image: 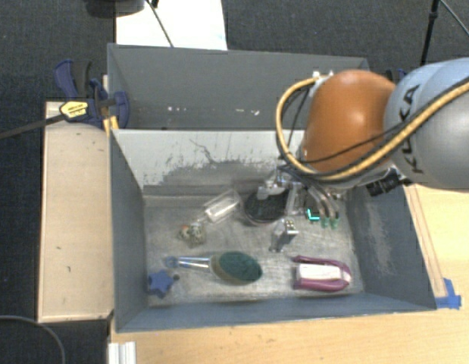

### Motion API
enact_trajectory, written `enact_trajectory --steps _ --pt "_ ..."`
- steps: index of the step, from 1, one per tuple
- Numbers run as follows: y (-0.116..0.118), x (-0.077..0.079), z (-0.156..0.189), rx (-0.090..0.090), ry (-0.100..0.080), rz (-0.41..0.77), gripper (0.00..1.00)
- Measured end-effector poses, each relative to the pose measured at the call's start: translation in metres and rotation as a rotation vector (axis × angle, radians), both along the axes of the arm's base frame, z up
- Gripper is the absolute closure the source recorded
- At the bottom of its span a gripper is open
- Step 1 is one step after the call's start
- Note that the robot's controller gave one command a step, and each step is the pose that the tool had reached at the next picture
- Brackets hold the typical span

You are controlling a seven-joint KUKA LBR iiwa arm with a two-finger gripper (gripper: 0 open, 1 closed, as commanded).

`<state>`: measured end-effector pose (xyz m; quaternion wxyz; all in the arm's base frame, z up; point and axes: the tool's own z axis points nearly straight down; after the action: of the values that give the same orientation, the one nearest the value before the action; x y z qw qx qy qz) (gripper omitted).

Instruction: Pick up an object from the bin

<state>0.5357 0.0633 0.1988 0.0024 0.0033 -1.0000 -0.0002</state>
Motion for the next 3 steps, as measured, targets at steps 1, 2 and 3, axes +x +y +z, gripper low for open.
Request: enact_trajectory --steps 1,2,3 --pt "-0.007 0.044 -0.099 0.001 -0.005 -0.009 0.00" --pt "-0.026 0.055 -0.105 0.000 -0.010 -0.156 0.00" --pt "-0.032 0.057 -0.123 0.001 -0.008 -0.245 0.00"
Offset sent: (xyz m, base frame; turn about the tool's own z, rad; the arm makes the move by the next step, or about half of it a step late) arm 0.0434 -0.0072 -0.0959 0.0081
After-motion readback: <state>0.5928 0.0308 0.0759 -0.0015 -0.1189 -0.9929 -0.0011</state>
